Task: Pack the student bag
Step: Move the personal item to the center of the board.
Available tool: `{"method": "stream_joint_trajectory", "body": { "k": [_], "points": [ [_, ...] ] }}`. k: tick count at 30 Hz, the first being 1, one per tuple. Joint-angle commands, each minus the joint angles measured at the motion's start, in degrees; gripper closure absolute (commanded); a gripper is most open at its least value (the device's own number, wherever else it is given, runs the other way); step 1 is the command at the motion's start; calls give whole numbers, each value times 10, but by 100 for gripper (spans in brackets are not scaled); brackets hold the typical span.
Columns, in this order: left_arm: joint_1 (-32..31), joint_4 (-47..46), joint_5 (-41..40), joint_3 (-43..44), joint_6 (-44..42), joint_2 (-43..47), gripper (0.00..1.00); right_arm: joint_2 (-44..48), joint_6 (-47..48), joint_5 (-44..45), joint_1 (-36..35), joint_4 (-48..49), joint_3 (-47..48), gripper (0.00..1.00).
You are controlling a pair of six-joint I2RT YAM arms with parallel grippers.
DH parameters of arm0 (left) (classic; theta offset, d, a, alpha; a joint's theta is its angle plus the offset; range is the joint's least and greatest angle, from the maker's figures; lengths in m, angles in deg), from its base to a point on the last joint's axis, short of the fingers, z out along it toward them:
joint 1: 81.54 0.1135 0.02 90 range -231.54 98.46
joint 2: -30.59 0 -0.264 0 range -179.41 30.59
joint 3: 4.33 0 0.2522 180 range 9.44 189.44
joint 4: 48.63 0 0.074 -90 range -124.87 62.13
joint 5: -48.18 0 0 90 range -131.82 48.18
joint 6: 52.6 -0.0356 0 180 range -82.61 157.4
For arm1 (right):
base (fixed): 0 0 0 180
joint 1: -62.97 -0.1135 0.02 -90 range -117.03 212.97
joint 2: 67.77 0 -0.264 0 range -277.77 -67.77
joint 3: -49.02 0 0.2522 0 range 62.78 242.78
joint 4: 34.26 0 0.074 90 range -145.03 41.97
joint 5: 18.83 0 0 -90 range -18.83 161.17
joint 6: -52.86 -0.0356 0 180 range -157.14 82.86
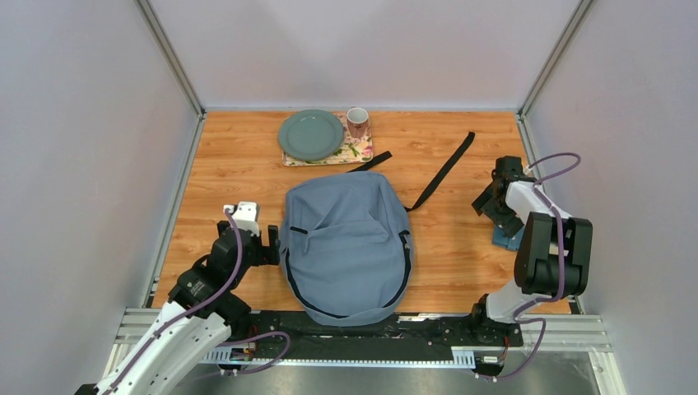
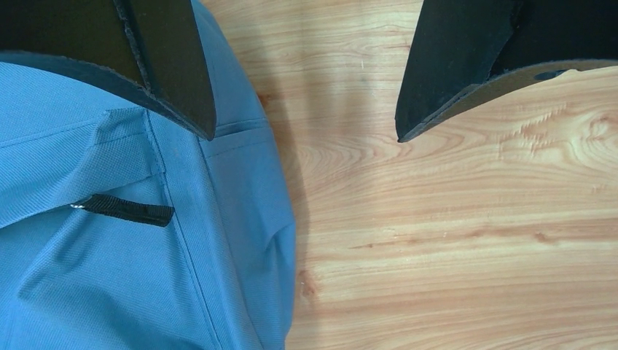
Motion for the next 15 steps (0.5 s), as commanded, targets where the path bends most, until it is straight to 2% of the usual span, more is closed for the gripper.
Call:
{"method": "stream_joint_trajectory", "body": {
  "k": [1,7,13,15],
  "points": [
    [3,-10,-8,4,-7,-12,1,-26,26,-63,6,34,8,7],
    [3,-9,-19,2,-1,16,1,-13,22,-104,3,61,-13,11],
    [3,-13,-23,-1,0,36,1,110,67,-150,2,80,-31,11],
    [3,-13,-23,0,-1,37,1,133,66,-132,2,80,-36,11]
  ]
}}
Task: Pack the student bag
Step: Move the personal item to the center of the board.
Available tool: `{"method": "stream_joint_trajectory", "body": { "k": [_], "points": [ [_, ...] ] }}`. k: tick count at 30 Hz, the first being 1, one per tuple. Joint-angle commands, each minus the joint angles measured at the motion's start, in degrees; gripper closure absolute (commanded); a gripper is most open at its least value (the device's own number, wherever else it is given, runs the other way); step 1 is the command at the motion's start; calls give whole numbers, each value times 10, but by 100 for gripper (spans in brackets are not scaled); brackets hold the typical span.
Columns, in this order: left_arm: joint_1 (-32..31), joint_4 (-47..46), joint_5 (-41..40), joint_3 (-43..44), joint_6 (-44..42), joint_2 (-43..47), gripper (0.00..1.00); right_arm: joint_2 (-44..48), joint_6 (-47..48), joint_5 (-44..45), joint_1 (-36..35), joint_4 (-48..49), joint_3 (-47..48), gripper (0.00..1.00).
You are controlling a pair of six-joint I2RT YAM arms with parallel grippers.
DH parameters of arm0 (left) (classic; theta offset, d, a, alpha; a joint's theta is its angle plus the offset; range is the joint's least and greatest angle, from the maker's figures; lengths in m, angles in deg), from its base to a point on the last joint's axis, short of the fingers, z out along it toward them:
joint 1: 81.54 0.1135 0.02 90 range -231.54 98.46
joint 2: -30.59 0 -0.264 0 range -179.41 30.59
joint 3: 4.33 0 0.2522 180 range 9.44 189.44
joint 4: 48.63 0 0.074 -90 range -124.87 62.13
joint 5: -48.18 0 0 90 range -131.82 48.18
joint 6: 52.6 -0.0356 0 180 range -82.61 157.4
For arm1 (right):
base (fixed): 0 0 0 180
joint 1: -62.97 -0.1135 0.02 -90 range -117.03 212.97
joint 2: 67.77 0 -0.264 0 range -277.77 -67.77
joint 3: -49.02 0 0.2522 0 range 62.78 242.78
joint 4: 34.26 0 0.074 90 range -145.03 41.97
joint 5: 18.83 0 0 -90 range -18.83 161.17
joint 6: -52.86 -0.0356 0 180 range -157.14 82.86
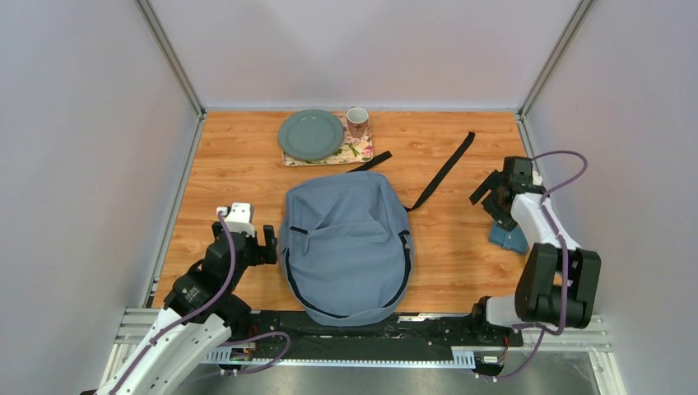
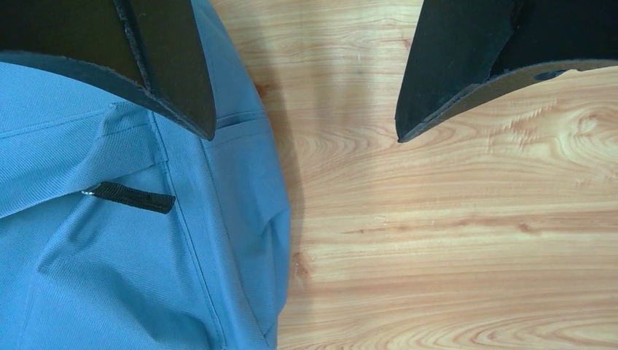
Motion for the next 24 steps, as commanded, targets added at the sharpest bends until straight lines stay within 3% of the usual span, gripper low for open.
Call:
{"method": "stream_joint_trajectory", "body": {
  "k": [1,5,10,17,24],
  "points": [
    [3,-13,-6,0,-2,5,1,88,18,11,-1,36,-4,11],
    [3,-10,-13,2,-1,0,1,104,-13,149,1,41,-34,8],
    [2,-8,-18,3,-3,3,1,17,-36,181,2,26,-8,7],
    [3,-6,-32,3,-2,11,1,-84,-26,20,0,66,0,11],
    [3,-6,-34,3,-3,13,1,-66,-16,-97,-59,125,-56,12]
  ]
}}
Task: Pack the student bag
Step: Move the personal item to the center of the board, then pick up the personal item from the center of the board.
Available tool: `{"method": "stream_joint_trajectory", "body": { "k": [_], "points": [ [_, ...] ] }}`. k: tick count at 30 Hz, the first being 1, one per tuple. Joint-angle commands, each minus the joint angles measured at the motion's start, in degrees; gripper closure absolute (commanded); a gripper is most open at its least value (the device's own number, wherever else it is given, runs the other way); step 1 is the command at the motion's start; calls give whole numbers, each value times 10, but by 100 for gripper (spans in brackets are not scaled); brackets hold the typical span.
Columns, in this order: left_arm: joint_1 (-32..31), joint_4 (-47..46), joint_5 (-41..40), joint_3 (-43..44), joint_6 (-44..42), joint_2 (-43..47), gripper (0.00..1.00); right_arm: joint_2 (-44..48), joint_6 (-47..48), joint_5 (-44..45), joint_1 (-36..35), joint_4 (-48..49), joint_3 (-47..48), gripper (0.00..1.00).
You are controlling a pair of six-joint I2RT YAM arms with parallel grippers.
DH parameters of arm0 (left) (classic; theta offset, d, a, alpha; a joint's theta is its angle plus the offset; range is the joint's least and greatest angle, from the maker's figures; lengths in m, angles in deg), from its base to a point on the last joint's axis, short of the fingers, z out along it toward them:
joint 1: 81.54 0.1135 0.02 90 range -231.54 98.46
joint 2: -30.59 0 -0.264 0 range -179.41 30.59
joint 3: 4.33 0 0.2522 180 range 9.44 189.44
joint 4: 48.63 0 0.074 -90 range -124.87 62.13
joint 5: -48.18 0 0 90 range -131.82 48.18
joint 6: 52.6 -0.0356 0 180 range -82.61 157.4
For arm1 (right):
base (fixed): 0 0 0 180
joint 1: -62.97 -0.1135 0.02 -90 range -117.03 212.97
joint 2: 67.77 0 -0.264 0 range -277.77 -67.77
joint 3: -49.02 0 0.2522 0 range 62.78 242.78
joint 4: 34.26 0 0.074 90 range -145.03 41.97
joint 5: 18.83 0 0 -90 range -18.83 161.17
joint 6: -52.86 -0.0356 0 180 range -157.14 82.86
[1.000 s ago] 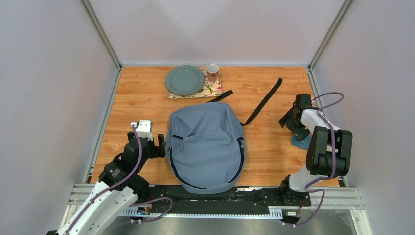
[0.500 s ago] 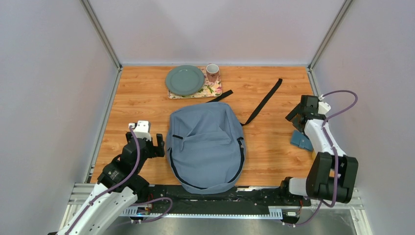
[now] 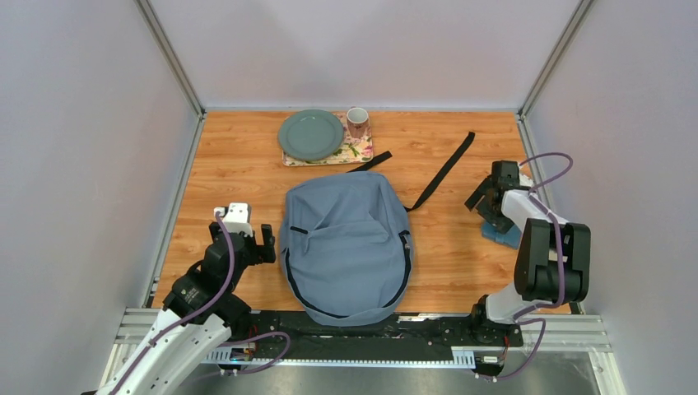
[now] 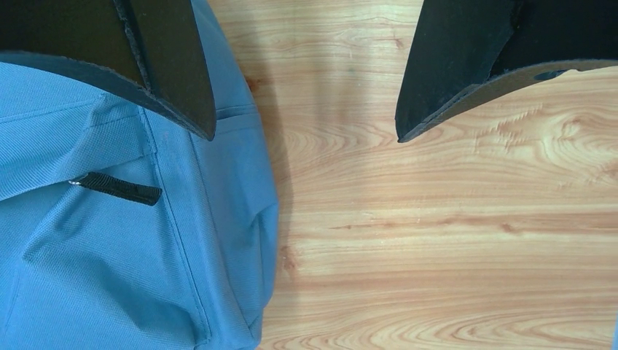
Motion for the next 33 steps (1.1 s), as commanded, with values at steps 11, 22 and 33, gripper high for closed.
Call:
{"method": "stream_joint_trajectory", "body": {
  "k": [11,22,33],
  "points": [
    [15,-8,-15,3,-5,4,1,132,-6,-213,-79,27,-72,18],
    [17,-7,-9,3,-5,5,1,237,-28,60,-38,-52,-57,13],
    [17,-9,-1,1,-7,4,1,66,-16,-69,-10,3,-58,18]
  ]
}}
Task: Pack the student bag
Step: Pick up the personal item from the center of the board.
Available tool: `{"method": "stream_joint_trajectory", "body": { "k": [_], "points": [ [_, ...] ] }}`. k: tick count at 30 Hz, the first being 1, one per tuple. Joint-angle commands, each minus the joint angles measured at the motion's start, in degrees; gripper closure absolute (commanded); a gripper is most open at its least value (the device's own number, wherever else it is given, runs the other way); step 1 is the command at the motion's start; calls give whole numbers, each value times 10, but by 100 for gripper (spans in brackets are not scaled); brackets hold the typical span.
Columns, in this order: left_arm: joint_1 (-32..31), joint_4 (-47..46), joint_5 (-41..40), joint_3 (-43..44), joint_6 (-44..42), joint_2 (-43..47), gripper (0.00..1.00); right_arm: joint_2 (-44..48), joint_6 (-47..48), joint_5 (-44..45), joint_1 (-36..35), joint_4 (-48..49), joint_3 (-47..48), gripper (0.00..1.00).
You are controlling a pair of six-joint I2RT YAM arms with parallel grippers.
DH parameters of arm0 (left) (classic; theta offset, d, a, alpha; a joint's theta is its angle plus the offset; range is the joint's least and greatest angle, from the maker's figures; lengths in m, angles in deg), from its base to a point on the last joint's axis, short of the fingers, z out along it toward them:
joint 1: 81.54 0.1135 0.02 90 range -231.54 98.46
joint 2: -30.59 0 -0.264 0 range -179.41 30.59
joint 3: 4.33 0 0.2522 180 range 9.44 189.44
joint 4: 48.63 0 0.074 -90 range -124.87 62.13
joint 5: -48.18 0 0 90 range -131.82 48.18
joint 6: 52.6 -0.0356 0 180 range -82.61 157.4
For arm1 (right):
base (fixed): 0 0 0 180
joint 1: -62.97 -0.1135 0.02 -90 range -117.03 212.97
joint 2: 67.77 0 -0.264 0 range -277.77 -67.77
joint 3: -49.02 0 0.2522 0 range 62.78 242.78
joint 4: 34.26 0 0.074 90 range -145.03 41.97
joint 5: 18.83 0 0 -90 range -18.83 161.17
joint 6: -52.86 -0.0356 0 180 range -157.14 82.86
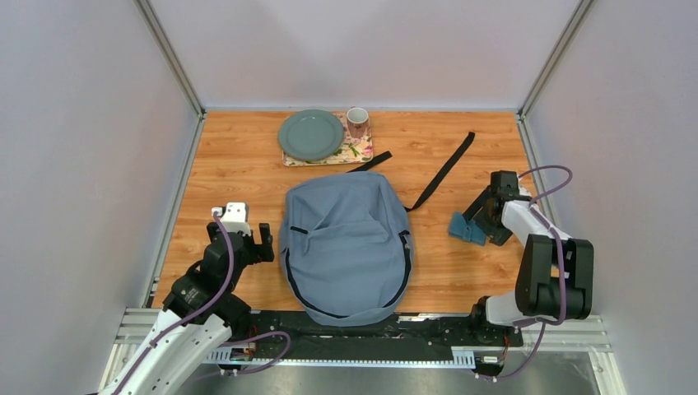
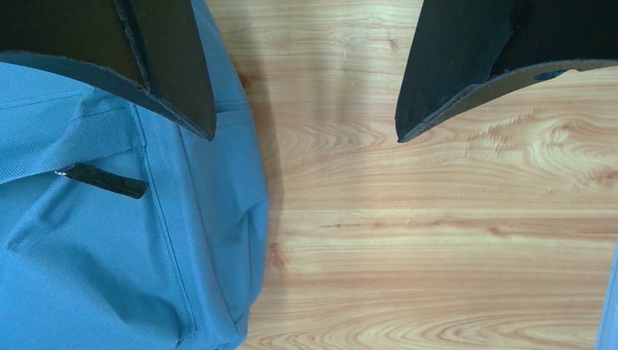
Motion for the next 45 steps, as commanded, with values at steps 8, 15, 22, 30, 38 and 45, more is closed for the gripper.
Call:
{"method": "stream_joint_trajectory", "body": {
  "k": [8,15,22,30,38,45],
  "points": [
    [8,-11,11,1,-11,-4,1,-16,9,-118,4,84,-39,40],
    [25,-16,26,0,-16,-8,1,-16,18,-151,4,104,-57,73],
    [27,-17,28,0,-17,-8,1,12,21,-151,4,94,-58,100],
    [32,-15,22,2,-14,-6,1,113,25,-167,4,73,-63,100],
    [33,-15,-3,2,-6,30,1,221,12,-175,4,26,-32,100],
    [34,-43,31,-7,-16,102,1,308,-1,-214,5,-7,-7,100]
  ]
}}
